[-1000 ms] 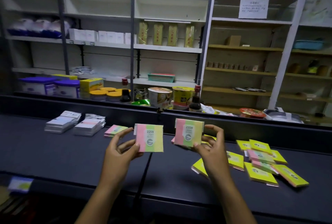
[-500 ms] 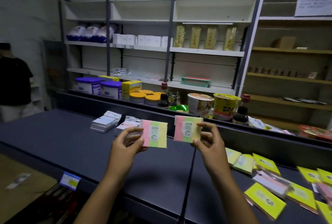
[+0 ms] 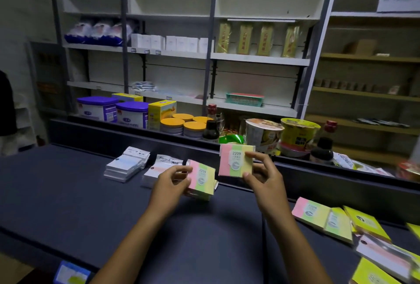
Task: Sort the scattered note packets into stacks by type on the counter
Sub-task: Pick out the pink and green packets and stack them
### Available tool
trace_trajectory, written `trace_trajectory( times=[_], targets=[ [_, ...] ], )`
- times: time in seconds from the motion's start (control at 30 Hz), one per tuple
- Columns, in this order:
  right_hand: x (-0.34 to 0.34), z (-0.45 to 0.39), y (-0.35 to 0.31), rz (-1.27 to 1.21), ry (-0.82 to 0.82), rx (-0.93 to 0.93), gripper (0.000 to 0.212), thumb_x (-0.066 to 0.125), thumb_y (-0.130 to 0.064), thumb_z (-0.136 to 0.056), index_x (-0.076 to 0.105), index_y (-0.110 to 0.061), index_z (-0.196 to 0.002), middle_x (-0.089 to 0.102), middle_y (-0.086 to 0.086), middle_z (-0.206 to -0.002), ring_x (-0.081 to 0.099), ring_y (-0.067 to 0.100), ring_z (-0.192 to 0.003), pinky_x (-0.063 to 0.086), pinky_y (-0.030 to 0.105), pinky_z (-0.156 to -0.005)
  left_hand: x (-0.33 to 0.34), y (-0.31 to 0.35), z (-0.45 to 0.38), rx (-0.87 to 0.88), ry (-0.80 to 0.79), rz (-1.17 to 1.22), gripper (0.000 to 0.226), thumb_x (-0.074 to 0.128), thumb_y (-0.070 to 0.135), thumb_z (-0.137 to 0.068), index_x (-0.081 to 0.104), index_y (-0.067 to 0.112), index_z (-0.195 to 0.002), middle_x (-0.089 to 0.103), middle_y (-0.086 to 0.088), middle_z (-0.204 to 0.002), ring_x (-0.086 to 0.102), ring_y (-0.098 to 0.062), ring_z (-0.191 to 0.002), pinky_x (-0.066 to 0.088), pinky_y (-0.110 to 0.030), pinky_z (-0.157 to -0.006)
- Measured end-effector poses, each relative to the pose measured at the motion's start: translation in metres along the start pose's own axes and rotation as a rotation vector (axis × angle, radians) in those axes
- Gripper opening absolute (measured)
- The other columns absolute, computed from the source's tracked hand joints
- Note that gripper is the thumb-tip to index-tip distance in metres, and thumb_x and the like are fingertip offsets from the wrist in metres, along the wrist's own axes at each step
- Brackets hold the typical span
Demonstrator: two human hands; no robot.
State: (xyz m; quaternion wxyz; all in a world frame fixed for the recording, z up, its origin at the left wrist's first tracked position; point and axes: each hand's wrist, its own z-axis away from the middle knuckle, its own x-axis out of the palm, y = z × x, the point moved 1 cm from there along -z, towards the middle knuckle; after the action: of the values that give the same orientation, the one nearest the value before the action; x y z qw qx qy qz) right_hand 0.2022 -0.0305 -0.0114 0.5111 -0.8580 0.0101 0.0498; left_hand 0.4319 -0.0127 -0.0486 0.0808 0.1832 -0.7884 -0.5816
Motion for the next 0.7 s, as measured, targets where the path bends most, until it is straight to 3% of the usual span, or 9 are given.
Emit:
trace_trajectory(
  times=[0.07, 0.13, 0.3, 0.37, 0.47, 0.7],
  targets=[
    [0.009, -0.007, 0.005, 0.017, 0.028, 0.009, 0.046, 0.064, -0.002, -0.093, 0.064, -0.045, -0.111, 0.068, -0.001, -0.11, 0.07, 0.008, -0.098, 0.058, 0.021, -0.071, -0.001, -0.009, -0.02, 0.0, -0.037, -0.112, 0.025, 0.063, -0.002, -0.088, 0.072, 0.015, -0.105, 0.07, -0.011, -0.103, 0.07, -0.025, -0.09, 0.059, -0.044, -0.083],
    [0.018, -0.013, 0.009, 0.029, 0.06, 0.019, 0.045, 0.064, -0.003, -0.093, 0.064, -0.044, -0.112, 0.069, 0.0, -0.11, 0.07, 0.007, -0.098, 0.058, 0.02, -0.07, -0.003, -0.015, -0.036, 0.01, -0.065, -0.216, 0.025, 0.065, 0.002, -0.087, 0.073, 0.019, -0.104, 0.071, -0.004, -0.098, 0.069, -0.022, -0.091, 0.058, -0.044, -0.085],
    [0.04, -0.023, 0.014, 0.06, 0.106, 0.013, 0.044, 0.064, -0.002, -0.092, 0.064, -0.041, -0.113, 0.07, 0.001, -0.108, 0.07, 0.01, -0.099, 0.061, 0.029, -0.081, -0.003, -0.026, -0.064, 0.022, -0.155, -0.399, 0.023, 0.065, 0.01, -0.088, 0.071, 0.021, -0.107, 0.071, -0.002, -0.096, 0.068, -0.018, -0.083, 0.053, -0.028, -0.079],
    [0.045, -0.026, 0.013, 0.074, 0.12, 0.005, 0.042, 0.063, -0.002, -0.092, 0.064, -0.039, -0.114, 0.07, 0.0, -0.107, 0.07, 0.008, -0.097, 0.061, 0.029, -0.08, -0.003, -0.032, -0.07, 0.045, -0.208, -0.48, 0.024, 0.064, 0.013, -0.089, 0.069, 0.02, -0.111, 0.07, -0.003, -0.099, 0.065, -0.017, -0.09, 0.048, -0.025, -0.08],
    [0.048, -0.032, 0.009, 0.091, 0.13, -0.002, 0.041, 0.063, -0.002, -0.093, 0.063, -0.036, -0.115, 0.069, 0.0, -0.108, 0.07, 0.01, -0.099, 0.061, 0.03, -0.081, -0.002, -0.04, -0.074, 0.075, -0.274, -0.574, 0.026, 0.061, 0.017, -0.092, 0.066, 0.02, -0.117, 0.068, -0.004, -0.108, 0.063, -0.02, -0.103, 0.048, -0.031, -0.09],
    [0.055, -0.045, 0.013, 0.108, 0.127, 0.016, 0.039, 0.064, -0.002, -0.093, 0.063, -0.033, -0.118, 0.065, -0.002, -0.113, 0.067, 0.011, -0.103, 0.059, 0.022, -0.072, 0.004, -0.048, -0.073, 0.222, -0.381, -0.845, 0.025, 0.051, 0.028, -0.097, 0.06, 0.02, -0.118, 0.055, -0.005, -0.115, 0.055, -0.024, -0.108, 0.045, -0.035, -0.091]
  ],
)
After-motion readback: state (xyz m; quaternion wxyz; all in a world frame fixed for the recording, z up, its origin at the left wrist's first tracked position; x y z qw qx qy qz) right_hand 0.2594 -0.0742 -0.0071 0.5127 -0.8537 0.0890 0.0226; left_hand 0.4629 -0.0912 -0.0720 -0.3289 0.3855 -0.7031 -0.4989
